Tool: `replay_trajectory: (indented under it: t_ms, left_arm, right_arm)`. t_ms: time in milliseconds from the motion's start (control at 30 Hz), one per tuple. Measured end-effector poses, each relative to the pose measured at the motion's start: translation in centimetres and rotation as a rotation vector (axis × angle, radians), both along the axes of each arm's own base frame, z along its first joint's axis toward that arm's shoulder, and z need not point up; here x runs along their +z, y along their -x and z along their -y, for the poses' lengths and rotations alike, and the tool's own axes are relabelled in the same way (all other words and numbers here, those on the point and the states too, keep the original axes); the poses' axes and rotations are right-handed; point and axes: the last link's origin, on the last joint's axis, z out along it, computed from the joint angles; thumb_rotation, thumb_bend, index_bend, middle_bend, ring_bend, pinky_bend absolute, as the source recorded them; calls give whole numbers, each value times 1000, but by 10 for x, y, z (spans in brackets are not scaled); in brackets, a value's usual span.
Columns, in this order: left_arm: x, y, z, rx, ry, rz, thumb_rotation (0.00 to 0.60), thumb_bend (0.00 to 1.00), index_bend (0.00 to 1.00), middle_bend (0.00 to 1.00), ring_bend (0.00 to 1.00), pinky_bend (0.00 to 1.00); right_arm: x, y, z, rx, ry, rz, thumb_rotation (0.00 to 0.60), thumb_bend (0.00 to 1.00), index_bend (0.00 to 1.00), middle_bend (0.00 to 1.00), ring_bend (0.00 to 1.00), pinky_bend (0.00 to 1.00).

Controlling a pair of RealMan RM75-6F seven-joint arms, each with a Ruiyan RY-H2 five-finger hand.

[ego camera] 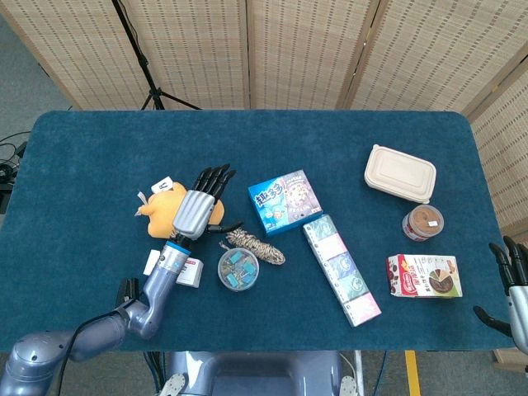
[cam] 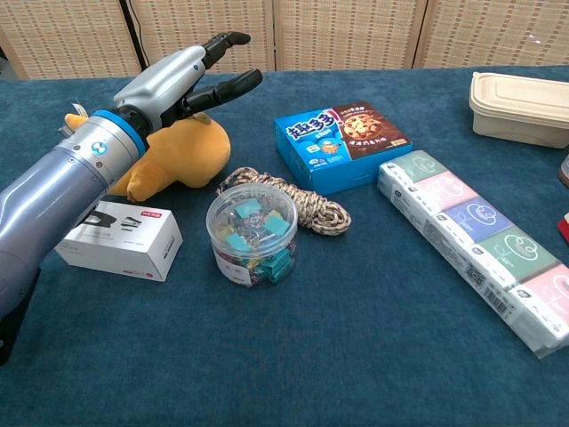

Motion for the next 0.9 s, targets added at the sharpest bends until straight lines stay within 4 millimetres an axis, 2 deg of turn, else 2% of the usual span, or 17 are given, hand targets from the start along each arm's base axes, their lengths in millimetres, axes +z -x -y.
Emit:
replay_trajectory:
  t_ms: [200, 433, 900]
  left_arm:
    - [-17, 13, -9, 54, 31, 6, 0, 0, 0, 0, 0, 0]
    - [-27, 24, -13, 107, 77, 12, 0, 0, 0, 0, 0, 0]
    - [-10, 64, -25, 189, 67, -28, 0, 0, 0, 0, 0, 0]
  right_arm:
    - [-2, -2, 0, 9, -7, 4, 600, 0, 0, 0, 0, 0]
    - [-3, -3, 0, 11, -13, 6, 600, 0, 0, 0, 0, 0]
    - [-5, -4, 0, 12, -20, 5, 600, 0, 0, 0, 0, 0]
